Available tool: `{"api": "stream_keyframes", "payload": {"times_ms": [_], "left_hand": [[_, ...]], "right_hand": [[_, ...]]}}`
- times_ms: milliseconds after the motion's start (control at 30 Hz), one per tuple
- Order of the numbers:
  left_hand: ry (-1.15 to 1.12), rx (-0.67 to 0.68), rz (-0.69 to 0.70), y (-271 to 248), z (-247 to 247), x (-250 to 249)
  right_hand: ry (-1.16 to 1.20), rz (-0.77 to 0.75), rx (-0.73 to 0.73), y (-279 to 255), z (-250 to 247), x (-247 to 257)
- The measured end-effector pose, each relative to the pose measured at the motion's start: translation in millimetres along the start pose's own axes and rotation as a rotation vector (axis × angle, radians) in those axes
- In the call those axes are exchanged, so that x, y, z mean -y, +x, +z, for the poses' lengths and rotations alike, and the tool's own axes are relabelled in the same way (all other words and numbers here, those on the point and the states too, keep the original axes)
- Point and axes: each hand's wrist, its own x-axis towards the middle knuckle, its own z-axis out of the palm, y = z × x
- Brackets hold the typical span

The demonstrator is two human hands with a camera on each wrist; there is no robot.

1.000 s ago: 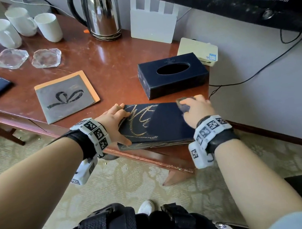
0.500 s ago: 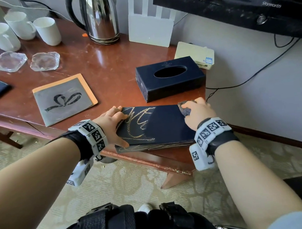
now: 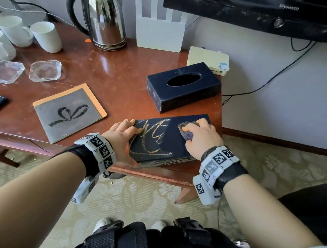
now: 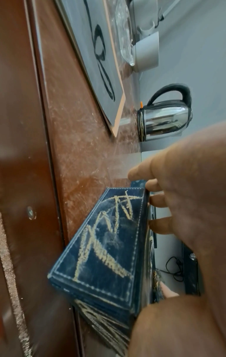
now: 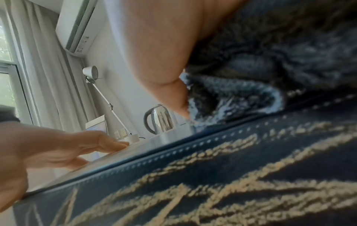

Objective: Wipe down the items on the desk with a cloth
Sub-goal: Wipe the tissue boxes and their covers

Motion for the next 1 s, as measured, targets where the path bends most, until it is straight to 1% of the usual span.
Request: {"api": "stream_keyframes", "payload": {"times_ms": [100, 200, 267, 300, 367, 433, 467, 500, 567, 600, 633, 667, 700, 767, 867, 933, 967, 1000], "left_hand": [[0.054, 0.007, 0.035, 0, -1, 4], [0.121, -0.036, 0.056, 4, 0, 8], [0.169, -0.047, 0.072, 6, -1, 9], [0.187, -0.044, 0.081, 7, -1, 9], [0.206, -0.048, 0.101, 9, -2, 11], [0.211, -0.051, 0.122, 9, -2, 14], [0.219, -0.047, 0.134, 9, -2, 15], [0.232, -0.039, 0.148, 9, -3, 17], [0.263, -0.031, 0.181, 8, -6, 21], [0.274, -0.032, 0.195, 8, -7, 22], [0.280, -0.034, 0.207, 8, -8, 24], [0.279, -0.035, 0.216, 7, -8, 25], [0.275, -0.036, 0.221, 7, -7, 26], [0.264, -0.040, 0.230, 9, -5, 28], [0.262, -0.028, 0.245, 11, -4, 30], [0.243, -0.023, 0.248, 12, -4, 31], [0.220, -0.024, 0.250, 12, -4, 33], [0.185, -0.029, 0.257, 12, -5, 35]], "right_hand": [[-0.044, 0.034, -0.035, -6, 8, 10], [-0.038, 0.020, -0.055, -13, 14, 19], [-0.004, -0.061, -0.048, -23, 19, 35], [0.014, -0.128, -0.027, -30, 23, 47], [0.041, -0.273, 0.067, -41, 29, 68], [0.084, -0.339, 0.193, -42, 27, 77], [0.125, -0.327, 0.222, -38, 23, 77], [0.172, -0.276, 0.216, -32, 18, 73], [0.242, -0.072, 0.088, -21, 11, 63], [0.230, 0.037, 0.010, -19, 11, 60], [0.179, 0.112, -0.038, -19, 14, 60], [0.113, 0.136, -0.056, -22, 19, 63], [0.065, 0.111, -0.058, -26, 24, 69], [0.045, -0.045, -0.025, -38, 32, 82], [0.056, -0.287, 0.139, -51, 32, 94], [0.047, -0.355, 0.238, -48, 21, 93], [0.045, -0.356, 0.242, -43, 16, 91], [0.063, -0.319, 0.205, -36, 12, 87]]}}
